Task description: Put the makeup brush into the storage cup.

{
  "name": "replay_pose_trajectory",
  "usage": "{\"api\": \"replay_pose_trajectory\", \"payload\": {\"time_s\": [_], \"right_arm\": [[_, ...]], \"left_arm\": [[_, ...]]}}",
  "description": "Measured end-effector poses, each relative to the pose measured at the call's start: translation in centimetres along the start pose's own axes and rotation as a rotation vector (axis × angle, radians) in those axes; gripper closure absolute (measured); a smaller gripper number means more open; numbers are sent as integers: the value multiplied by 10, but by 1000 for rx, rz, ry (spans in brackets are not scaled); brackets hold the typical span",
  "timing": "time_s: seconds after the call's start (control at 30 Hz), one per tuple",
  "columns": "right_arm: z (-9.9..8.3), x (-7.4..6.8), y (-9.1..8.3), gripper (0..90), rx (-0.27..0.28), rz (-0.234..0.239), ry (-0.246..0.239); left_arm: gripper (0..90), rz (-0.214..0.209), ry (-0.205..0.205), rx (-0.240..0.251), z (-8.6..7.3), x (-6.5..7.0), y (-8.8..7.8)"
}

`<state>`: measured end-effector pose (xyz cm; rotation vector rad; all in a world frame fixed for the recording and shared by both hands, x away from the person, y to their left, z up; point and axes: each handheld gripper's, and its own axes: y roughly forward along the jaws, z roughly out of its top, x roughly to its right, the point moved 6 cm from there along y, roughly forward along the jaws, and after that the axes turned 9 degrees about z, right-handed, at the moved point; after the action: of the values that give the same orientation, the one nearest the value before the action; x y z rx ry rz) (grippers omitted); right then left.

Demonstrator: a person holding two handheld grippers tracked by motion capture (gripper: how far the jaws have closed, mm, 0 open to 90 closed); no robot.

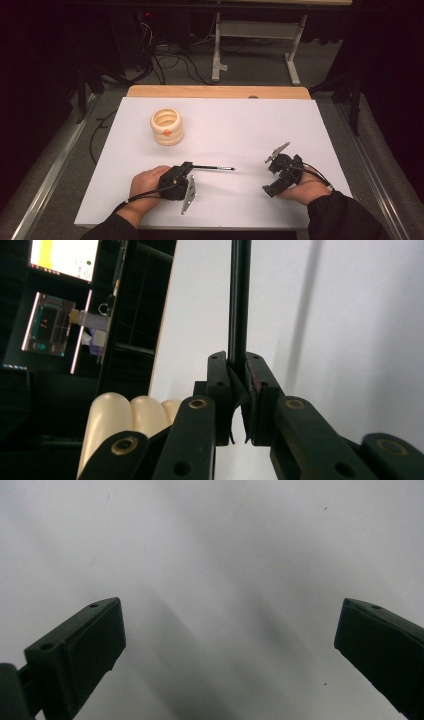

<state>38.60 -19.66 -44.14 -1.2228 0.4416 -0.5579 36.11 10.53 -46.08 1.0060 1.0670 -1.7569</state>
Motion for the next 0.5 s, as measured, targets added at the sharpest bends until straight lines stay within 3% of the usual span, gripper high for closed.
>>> {"api": "replay_pose_trajectory", "payload": {"time_s": [0.17, 0.37, 0.5], "right_arm": [[0, 0, -1, 15, 77, 1, 45], [4, -5, -1, 16, 185, 13, 39], [5, -4, 0, 16, 250, 23, 60]], "left_arm": [[833, -19, -75, -3, -4, -1, 1], [834, -44, -154, -26, -11, -2, 5], [834, -61, -196, -44, -16, -2, 7]]}}
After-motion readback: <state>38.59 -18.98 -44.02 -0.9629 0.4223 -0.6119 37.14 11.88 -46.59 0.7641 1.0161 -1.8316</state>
